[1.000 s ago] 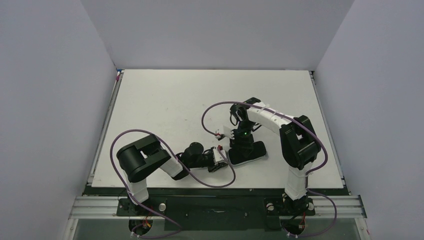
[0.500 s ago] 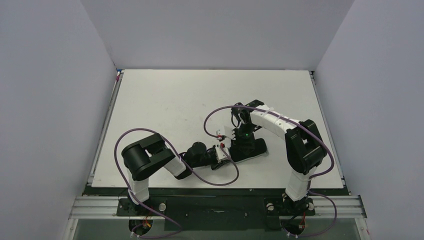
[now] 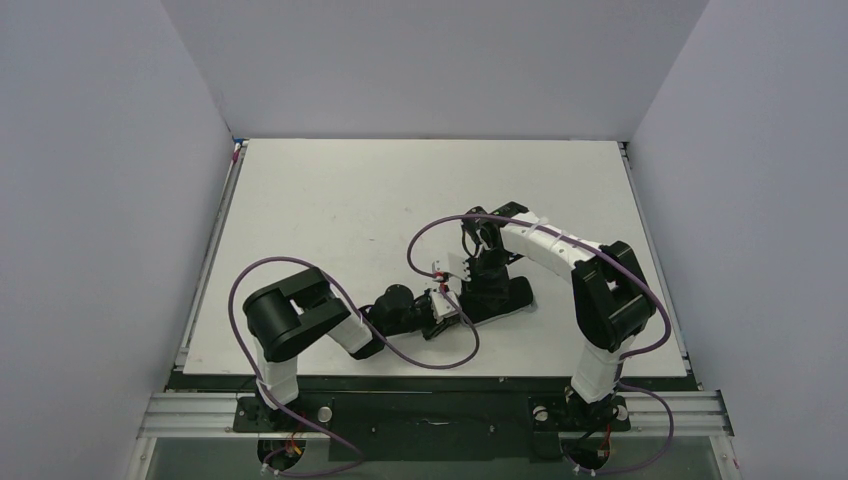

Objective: Open the umbrella

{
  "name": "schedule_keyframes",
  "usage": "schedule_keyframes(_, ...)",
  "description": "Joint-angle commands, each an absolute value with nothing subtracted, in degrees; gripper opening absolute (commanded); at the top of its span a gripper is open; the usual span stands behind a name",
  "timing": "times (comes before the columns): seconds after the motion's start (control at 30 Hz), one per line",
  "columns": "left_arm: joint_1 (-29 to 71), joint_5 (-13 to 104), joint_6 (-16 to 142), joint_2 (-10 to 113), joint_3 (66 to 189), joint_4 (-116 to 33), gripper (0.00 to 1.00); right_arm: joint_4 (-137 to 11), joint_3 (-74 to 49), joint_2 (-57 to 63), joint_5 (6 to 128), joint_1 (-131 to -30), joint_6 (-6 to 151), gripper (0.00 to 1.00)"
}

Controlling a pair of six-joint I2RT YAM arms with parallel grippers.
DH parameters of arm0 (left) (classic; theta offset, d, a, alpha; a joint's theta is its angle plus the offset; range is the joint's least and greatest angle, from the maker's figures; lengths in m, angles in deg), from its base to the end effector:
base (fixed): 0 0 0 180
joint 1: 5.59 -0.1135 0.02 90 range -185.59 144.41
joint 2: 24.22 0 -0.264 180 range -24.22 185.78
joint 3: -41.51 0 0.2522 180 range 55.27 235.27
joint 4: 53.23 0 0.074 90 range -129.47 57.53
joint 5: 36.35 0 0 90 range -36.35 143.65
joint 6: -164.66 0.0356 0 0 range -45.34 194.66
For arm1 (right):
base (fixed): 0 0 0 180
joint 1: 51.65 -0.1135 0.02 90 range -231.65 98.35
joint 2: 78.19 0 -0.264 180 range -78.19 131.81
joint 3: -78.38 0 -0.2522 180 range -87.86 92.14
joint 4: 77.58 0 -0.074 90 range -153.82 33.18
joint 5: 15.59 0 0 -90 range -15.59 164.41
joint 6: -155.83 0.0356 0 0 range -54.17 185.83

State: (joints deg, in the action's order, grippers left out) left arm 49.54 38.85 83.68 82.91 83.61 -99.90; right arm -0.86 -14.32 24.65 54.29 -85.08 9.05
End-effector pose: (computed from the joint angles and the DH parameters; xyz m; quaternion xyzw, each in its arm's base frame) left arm 0.1681 -0.2572 0.1030 0.4909 0.6413 -0.3234 0.4931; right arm 0.2582 0.1851 0.1960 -0.6949 0.6973 0.1750 0.0163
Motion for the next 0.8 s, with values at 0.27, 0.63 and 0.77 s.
schedule_keyframes(0.27, 50.8, 45.8, 81.4, 78.4, 85.5, -99.0, 0.21, -9.2, -15.9, 27.2, 49.4, -86.3, 9.6, 0.00)
schedule_keyframes(0.63, 53.8, 51.4, 90.9, 78.0, 82.5, -103.9, 0.02, -3.0, -11.8, 32.3, 45.5, -85.7, 9.3, 0.00)
schedule_keyframes(0.77, 55.6, 52.8, 92.4, 77.9, 82.1, -105.0, 0.16, -1.8, -10.1, 34.0, 45.5, -85.4, 9.2, 0.00)
